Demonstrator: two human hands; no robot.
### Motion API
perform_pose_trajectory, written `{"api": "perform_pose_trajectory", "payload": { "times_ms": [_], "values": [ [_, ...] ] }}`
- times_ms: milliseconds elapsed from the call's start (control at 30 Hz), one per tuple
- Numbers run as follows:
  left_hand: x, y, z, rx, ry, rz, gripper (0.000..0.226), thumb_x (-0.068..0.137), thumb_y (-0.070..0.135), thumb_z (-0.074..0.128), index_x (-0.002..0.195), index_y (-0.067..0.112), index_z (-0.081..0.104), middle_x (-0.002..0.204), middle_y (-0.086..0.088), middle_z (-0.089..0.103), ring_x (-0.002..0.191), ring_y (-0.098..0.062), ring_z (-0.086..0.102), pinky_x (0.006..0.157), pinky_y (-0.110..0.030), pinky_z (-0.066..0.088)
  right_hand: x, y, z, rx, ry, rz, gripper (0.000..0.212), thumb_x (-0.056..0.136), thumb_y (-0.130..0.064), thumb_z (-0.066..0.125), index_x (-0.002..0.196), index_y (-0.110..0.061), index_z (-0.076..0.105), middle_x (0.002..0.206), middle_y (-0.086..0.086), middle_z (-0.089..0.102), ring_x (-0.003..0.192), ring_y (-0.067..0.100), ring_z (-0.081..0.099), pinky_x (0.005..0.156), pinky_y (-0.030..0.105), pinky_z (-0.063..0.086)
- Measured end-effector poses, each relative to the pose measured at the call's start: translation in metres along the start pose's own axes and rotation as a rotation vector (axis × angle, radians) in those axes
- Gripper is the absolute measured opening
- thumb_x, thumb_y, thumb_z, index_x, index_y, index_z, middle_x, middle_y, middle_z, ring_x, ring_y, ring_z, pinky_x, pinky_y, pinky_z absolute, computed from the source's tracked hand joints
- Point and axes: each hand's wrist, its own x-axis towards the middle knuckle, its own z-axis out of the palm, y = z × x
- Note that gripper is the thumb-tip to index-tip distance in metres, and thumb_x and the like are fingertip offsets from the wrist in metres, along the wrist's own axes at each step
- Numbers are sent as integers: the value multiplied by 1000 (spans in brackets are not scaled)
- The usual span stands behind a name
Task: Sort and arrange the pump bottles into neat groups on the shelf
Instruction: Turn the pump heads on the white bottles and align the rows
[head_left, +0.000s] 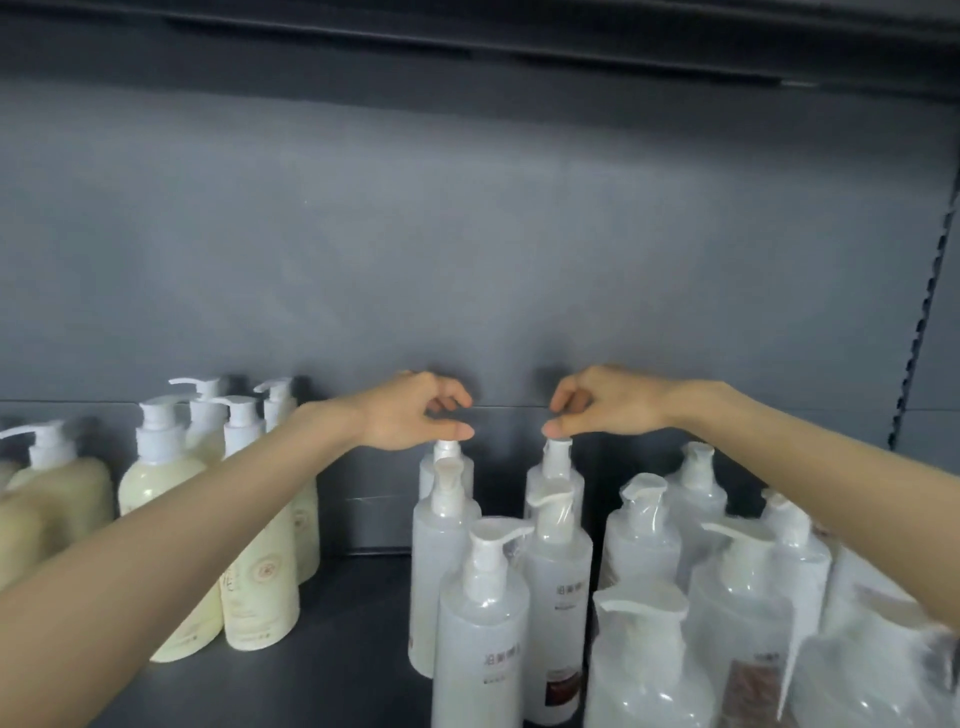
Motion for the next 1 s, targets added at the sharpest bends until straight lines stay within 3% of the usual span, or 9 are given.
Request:
{"api": "perform_pose_trajectory", "payload": {
  "times_ms": [200,367,467,633,833,933,1000],
  "values": [
    [10,-13,1,-60,-117,16,38,88,24,64,124,11,58,121,-3,62,110,-14,59,92,-15,42,11,7,10,159,-143,34,41,82,-41,68,111,-15,57,97,3,69,86,19,70,84,35,56],
    [18,-22,2,-77,-121,29,28,86,22,66,113,12,66,101,-4,67,89,-17,61,86,-23,48,26,8,13,258,-215,18,37,85,-22,69,113,-3,56,103,18,69,85,28,70,81,37,58],
    [21,-19,3,-73,-105,24,26,85,22,68,108,10,68,101,-8,69,90,-28,65,85,-30,52,32,9,12,282,-217,6,33,85,-14,69,113,-1,57,105,20,68,89,29,69,76,35,59],
    [22,-18,8,7,1,21,25,85,25,68,105,9,69,99,-5,71,86,-15,62,75,-11,43,43,8,17,329,-170,-19,33,85,-11,68,115,-2,57,108,21,66,98,35,66,71,33,60],
    [23,-17,11,131,61,-21,26,85,35,66,82,9,67,67,4,60,65,-5,50,71,-28,45,51,1,21,321,-141,-55,35,85,-12,68,116,-1,57,106,21,67,93,35,68,68,34,60],
    [24,-15,11,141,75,-77,34,84,40,66,80,7,66,68,-1,59,75,-20,57,73,-35,50,53,1,21,290,-130,-53,35,85,-16,69,115,-1,57,105,20,67,89,34,69,66,33,59],
    [23,-13,9,152,59,-97,33,84,41,65,83,8,66,67,3,58,76,-18,53,75,-31,47,56,2,21,264,-126,-45,36,85,-19,69,114,-3,58,104,20,67,85,32,70,65,32,59]
  ]
}}
